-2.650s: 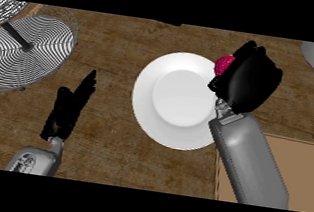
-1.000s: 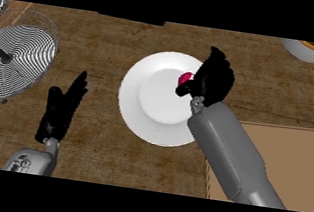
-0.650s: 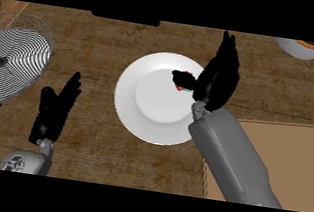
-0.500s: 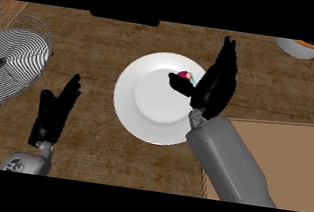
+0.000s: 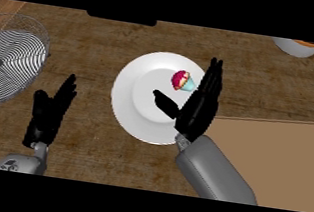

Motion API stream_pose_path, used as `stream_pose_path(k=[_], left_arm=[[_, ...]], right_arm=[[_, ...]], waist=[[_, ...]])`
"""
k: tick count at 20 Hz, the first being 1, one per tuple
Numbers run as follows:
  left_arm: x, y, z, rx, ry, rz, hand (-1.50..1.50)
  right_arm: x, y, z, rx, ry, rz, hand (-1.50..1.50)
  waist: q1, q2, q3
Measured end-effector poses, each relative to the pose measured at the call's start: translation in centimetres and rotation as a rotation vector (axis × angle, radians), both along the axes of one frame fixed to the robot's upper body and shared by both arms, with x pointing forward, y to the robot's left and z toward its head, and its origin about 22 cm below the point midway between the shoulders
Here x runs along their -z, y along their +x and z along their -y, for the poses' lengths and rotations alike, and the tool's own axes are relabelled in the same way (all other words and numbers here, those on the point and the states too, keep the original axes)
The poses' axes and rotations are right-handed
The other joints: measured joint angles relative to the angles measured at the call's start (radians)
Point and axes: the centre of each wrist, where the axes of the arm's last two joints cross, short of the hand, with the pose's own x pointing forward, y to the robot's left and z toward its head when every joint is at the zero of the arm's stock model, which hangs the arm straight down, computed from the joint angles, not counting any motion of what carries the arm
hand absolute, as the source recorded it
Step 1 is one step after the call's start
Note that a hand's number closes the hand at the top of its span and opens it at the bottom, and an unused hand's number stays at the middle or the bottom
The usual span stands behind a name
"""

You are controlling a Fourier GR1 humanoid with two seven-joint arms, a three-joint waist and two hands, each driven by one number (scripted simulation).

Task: Pick the cupcake from the tray and place it in the plate

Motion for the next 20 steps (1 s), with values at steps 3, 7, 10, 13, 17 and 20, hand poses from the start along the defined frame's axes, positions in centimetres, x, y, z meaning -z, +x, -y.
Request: stream_pose_path(k=[3, 7, 10, 13, 17, 20], left_arm=[[-0.1, 0.1, 0.4, -0.004, 0.006, -0.001, 0.00], [-0.1, 0.0, 0.5, -0.004, 0.003, 0.000, 0.00], [-0.1, -0.3, 0.5, -0.003, -0.004, -0.003, 0.00], [-0.2, -0.3, 0.2, -0.007, 0.002, -0.002, 0.00], [-0.2, -0.3, 0.4, -0.006, 0.001, -0.003, 0.00], [0.2, -0.4, 0.3, -0.014, 0.003, -0.007, 0.00]], right_arm=[[0.5, 0.0, -0.3, -0.002, -0.007, 0.015, -1.50], [1.6, 0.1, -0.2, 0.018, -0.024, 0.001, -1.50], [2.2, 0.5, 0.2, 0.048, -0.030, -0.029, -1.50], [2.6, 0.6, 0.4, 0.069, -0.031, -0.041, -1.50], [3.1, 0.5, 0.5, 0.086, -0.039, -0.053, -1.50], [3.5, 0.4, 0.7, 0.107, -0.046, -0.061, -1.50]], waist=[[-0.003, 0.000, 0.000], [-0.003, -0.001, 0.000], [-0.002, -0.001, 0.000], [-0.006, -0.001, 0.000], [-0.006, -0.002, 0.000], [-0.010, -0.002, -0.001]])
